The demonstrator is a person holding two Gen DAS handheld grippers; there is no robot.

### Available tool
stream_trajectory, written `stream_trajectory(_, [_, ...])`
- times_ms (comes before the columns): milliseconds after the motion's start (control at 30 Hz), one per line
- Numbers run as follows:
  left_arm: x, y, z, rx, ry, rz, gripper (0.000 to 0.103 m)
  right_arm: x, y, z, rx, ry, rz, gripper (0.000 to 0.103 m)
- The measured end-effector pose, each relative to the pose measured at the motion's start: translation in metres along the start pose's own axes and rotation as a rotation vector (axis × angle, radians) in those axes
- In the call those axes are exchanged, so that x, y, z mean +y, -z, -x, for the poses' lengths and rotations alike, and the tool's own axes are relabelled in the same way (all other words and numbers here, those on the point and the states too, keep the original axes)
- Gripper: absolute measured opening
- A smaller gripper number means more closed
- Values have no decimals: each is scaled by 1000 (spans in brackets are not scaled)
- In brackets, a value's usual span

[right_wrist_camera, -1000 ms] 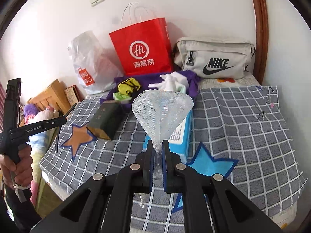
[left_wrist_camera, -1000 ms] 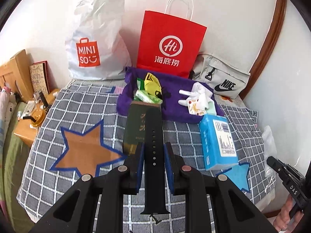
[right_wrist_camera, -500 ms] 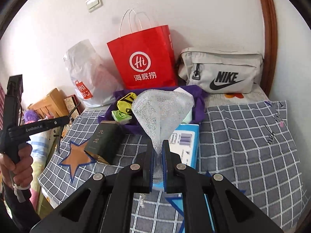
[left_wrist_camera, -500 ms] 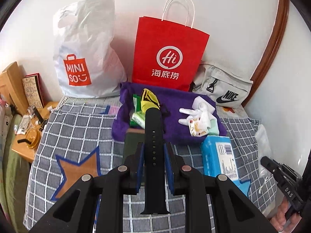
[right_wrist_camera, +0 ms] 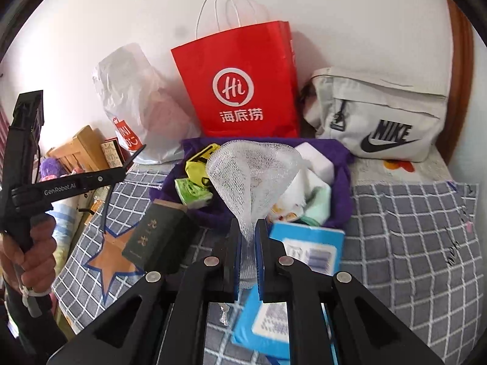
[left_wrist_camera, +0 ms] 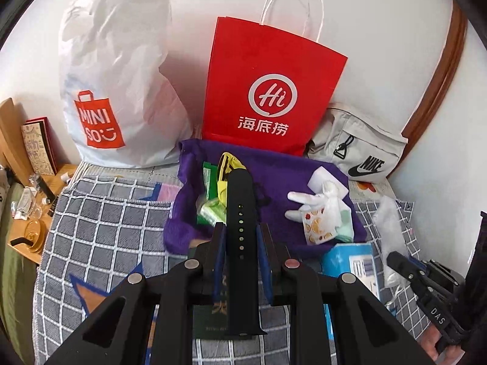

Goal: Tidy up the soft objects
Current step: 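Carry the black strap and mesh bag with both tools toward the purple towel, then lower both tools onto the towel and open them, releasing strap and mesh bag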

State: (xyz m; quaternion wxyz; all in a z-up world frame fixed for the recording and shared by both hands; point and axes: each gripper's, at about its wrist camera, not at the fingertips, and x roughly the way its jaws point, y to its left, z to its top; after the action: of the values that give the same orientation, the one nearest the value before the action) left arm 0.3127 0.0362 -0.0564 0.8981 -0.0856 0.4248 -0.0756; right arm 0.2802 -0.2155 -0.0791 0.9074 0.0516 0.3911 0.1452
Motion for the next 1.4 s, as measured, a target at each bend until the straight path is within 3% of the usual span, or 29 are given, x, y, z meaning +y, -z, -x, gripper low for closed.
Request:
stream_trajectory(367, [19, -38, -43, 14, 8, 74, 20, 18, -46, -51, 17, -20, 32, 10])
stream_trajectory(700, [33, -65, -86, 35, -1, 117, 20, 7, -81, -95, 18, -14, 11, 10])
stream_trajectory(1400, [52, -52, -154, 156, 40, 169, 20, -22, -69, -176, 191, -14, -42, 10])
